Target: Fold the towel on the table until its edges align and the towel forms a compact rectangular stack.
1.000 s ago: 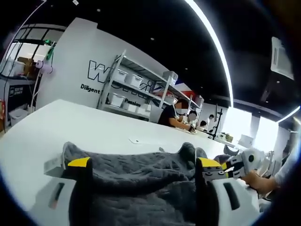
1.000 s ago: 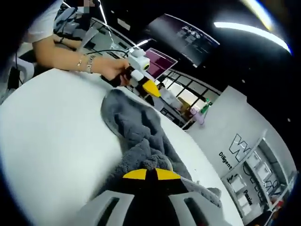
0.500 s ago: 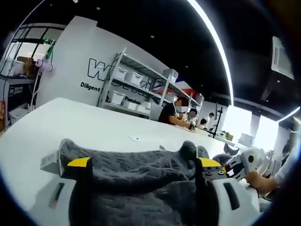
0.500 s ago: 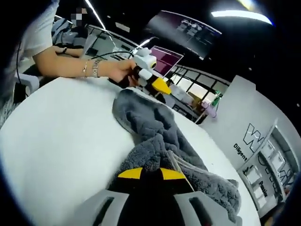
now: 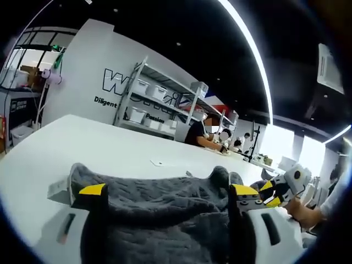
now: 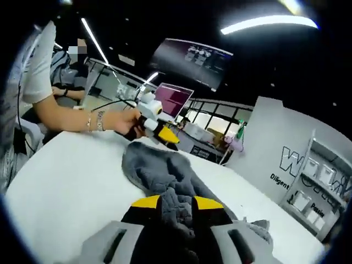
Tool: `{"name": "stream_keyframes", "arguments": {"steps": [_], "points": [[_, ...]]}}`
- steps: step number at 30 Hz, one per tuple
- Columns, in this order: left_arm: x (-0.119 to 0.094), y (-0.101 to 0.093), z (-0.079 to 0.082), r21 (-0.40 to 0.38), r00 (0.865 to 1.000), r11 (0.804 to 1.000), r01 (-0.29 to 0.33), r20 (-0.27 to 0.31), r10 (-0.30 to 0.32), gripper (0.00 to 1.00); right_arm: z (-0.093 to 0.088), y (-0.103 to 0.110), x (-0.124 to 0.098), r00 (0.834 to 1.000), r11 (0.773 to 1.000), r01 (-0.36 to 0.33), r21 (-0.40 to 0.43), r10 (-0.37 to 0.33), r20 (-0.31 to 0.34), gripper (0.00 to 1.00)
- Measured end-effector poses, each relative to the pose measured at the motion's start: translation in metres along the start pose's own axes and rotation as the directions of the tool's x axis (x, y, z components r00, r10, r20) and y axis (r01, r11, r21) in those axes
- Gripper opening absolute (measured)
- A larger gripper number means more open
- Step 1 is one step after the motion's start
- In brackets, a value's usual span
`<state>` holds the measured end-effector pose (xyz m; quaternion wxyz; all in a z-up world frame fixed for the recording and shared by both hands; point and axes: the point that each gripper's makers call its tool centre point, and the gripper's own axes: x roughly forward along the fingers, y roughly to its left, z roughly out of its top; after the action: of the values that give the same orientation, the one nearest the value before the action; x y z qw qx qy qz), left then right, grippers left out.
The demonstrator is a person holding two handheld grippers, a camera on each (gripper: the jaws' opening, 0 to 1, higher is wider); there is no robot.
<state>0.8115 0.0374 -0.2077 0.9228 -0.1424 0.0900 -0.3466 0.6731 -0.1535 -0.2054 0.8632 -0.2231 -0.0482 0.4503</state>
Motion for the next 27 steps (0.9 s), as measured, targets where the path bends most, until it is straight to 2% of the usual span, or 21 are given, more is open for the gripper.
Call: {"name": "stream_keyframes", "arguments": {"steps": [3,6,9,13,16,18,20,21,23,25,26,27], "points": [[0.000,0.000,0.000,-0.001,1.000,1.000,-0.001,0.001,0.001,0.95,0.006,-0.008,-0.007,0.999,0.999,0.012,0.044,-0.014,0.037,0.26],[-0.001,0.000,0.000,-0.001,1.000,1.000,-0.002,0.000,0.002,0.95,0.005,-0.019,-0.014,0.998,0.996,0.032,0.085,-0.036,0.043,0.32],[0.000,0.000,-0.001,0.004,1.000,1.000,0.001,-0.005,-0.001,0.95,0.004,-0.035,-0.022,0.994,0.985,0.078,0.152,-0.088,0.057,0.42],[0.000,-0.003,-0.001,0.002,1.000,1.000,0.010,-0.004,-0.010,0.95,-0.008,-0.064,-0.036,0.980,0.955,0.188,0.230,-0.198,0.025,0.64],[0.000,-0.003,-0.001,0.003,1.000,1.000,0.009,-0.004,-0.009,0.95,-0.015,-0.075,-0.041,0.972,0.926,0.220,0.307,-0.234,0.010,0.84],[0.000,-0.003,-0.002,0.002,1.000,1.000,0.008,-0.004,-0.008,0.95,-0.021,-0.089,-0.051,0.958,0.862,0.249,0.441,-0.286,0.018,0.94],[0.000,-0.004,-0.002,0.001,1.000,1.000,0.010,-0.004,-0.010,0.95,-0.025,-0.099,-0.058,0.948,0.821,0.263,0.506,-0.319,0.024,0.97],[0.000,-0.004,-0.002,0.002,1.000,1.000,0.010,-0.004,-0.010,0.95,-0.026,-0.100,-0.059,0.946,0.816,0.266,0.514,-0.323,0.024,0.97],[0.000,-0.005,-0.002,0.003,1.000,1.000,0.011,-0.004,-0.011,0.95,-0.035,-0.112,-0.070,0.928,0.777,0.306,0.550,-0.372,0.007,0.98],[0.000,-0.005,-0.002,0.002,1.000,1.000,0.011,-0.004,-0.011,0.95,-0.042,-0.122,-0.077,0.914,0.751,0.340,0.566,-0.406,-0.010,0.99],[0.000,-0.005,-0.002,0.002,1.000,1.000,0.011,-0.003,-0.011,0.95,-0.046,-0.125,-0.080,0.905,0.731,0.357,0.581,-0.426,-0.020,0.99],[0.000,-0.005,-0.001,0.001,1.000,1.000,0.011,-0.003,-0.011,0.95,-0.052,-0.130,-0.084,0.892,0.698,0.377,0.609,-0.451,-0.034,0.99]]}}
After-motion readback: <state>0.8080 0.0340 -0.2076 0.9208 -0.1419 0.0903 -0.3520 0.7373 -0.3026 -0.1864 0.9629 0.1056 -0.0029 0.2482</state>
